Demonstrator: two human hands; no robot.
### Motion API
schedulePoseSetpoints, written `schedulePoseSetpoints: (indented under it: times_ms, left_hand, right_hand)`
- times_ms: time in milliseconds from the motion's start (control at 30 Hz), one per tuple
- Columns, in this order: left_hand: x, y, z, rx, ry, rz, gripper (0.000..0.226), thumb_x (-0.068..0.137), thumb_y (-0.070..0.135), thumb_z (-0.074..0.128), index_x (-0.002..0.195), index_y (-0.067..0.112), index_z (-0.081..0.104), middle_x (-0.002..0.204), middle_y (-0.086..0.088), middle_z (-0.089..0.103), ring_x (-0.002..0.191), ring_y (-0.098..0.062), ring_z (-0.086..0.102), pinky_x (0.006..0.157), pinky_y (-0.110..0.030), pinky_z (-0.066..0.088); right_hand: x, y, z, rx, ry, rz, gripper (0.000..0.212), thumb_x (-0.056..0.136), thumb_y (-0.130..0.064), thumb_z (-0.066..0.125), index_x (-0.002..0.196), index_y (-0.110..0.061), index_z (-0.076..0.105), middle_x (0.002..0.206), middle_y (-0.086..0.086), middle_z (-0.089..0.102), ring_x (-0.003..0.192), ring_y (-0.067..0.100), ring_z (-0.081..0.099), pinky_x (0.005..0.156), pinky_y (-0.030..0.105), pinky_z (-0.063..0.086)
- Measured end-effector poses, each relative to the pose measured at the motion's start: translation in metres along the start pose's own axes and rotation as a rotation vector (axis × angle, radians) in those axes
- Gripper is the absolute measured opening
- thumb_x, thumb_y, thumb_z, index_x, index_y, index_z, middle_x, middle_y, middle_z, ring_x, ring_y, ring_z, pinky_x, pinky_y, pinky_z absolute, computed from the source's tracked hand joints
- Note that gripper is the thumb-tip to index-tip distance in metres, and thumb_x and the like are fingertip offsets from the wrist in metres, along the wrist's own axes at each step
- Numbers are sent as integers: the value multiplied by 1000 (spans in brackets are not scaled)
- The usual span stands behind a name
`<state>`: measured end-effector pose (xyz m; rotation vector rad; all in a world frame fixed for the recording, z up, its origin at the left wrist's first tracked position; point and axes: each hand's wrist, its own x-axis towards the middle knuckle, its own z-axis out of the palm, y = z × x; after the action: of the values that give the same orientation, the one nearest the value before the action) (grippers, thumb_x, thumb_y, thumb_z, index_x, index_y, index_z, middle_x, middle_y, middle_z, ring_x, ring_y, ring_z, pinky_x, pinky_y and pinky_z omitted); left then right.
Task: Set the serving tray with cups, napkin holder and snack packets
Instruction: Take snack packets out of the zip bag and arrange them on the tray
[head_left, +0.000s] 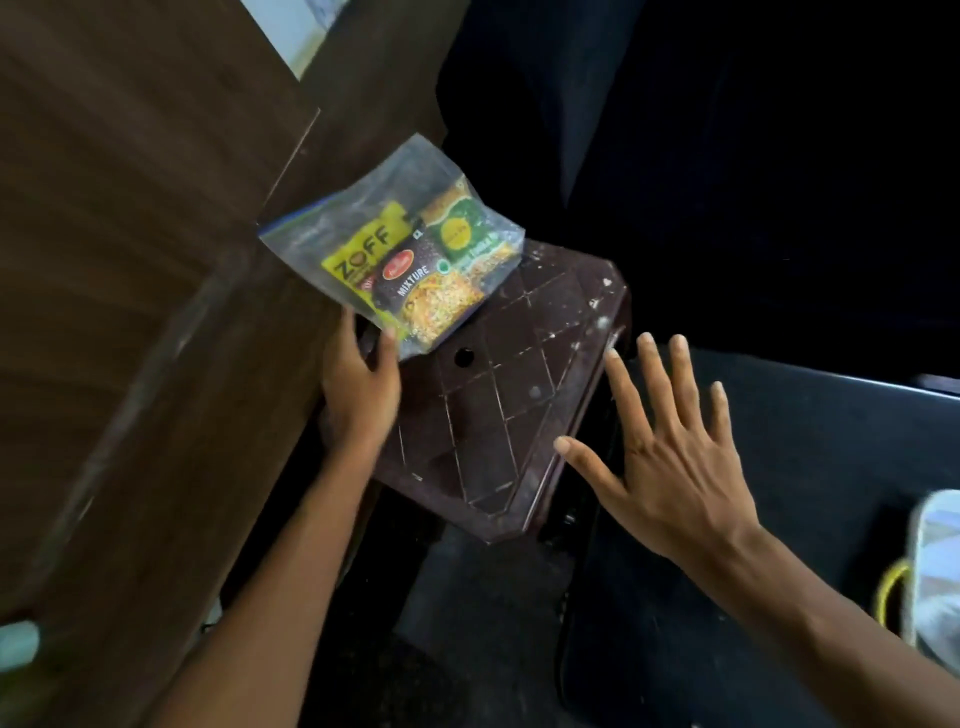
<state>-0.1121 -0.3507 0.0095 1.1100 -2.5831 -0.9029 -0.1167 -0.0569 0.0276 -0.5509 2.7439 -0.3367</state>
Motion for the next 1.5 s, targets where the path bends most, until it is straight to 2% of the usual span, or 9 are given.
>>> schedulePoseSetpoints:
  times_ms: [200, 367, 467, 700, 900, 1067, 1200, 1333, 1500]
  left_hand:
    - [108, -10, -16, -375, 87, -422, 96, 89, 57, 66, 162, 21, 14, 166, -8, 30, 149, -27, 39, 120, -43, 37]
    - [143, -6, -16, -764, 43, -512, 42, 93, 42, 69, 125, 20, 56, 123, -1, 68, 103, -11, 69, 84, -28, 57]
    - [136, 13, -21, -783, 150, -402, 23, 93, 29, 73, 107, 11, 68, 94, 1, 69, 61, -1, 59, 63, -23, 57]
    - [37, 99, -51, -672, 159, 69, 15, 92, 33, 71, 95, 20, 78, 88, 13, 80, 85, 0, 72, 77, -24, 57]
    - [-86, 166, -93, -157, 182, 685, 16, 88, 16, 70, 86, 2, 73, 77, -20, 75, 75, -24, 66, 64, -30, 45]
    - [-199, 193, -118, 40, 108, 1080, 31, 95, -2, 51, 108, 21, 66, 62, -6, 50, 61, -24, 47, 55, -41, 43]
    - [-288, 213, -123, 170, -40, 1222, 39, 109, 25, 36, 138, 24, 62, 68, 2, 50, 64, -19, 48, 63, -35, 38]
    - [-364, 232, -119, 134, -91, 1234, 35, 105, 27, 48, 136, 25, 65, 65, 3, 51, 58, -20, 53, 57, -36, 45]
    - [-441, 244, -116, 174, -190, 1082, 70, 68, 2, 87, 132, 25, 69, 64, 5, 53, 57, -18, 53, 55, -33, 44]
  right_hand:
    - [7, -30, 5, 24, 31, -50, 88, 91, -78, 12, 159, -24, 0, 167, 7, -7, 153, 25, -16, 123, 56, 11]
    - [-14, -23, 7, 23, 85, -46, 83, 94, -69, 30, 158, -18, 17, 166, 10, 14, 155, 26, 0, 120, 54, 25]
    - [-33, -17, 1, 95, 127, -11, 74, 96, -55, 49, 154, -13, 31, 161, 9, 31, 154, 24, 14, 116, 47, 36]
    - [-81, -15, -66, 530, 279, 263, 5, 82, -36, 67, 85, -40, 69, 87, -16, 74, 82, 11, 74, 69, 27, 59]
    - [-106, -10, -164, 1303, 175, 548, 27, 78, -51, 67, 82, -26, 77, 83, -2, 79, 79, 11, 76, 71, 33, 58]
    - [-129, 6, -228, 1569, 9, 627, 67, 65, -72, 67, 96, -12, 72, 88, 8, 79, 77, 20, 75, 58, 24, 58]
    - [-172, 43, -248, 1458, -37, 665, 86, 63, -78, 71, 102, -2, 69, 86, 8, 75, 79, 25, 76, 62, 28, 61]
    - [-237, 92, -245, 1336, 69, 646, 29, 82, -34, 74, 81, -5, 72, 75, 9, 72, 70, 20, 72, 68, 36, 63]
    - [-313, 145, -249, 1577, -19, 618, 17, 89, -17, 71, 76, -8, 77, 69, 5, 61, 59, 12, 56, 59, 23, 55]
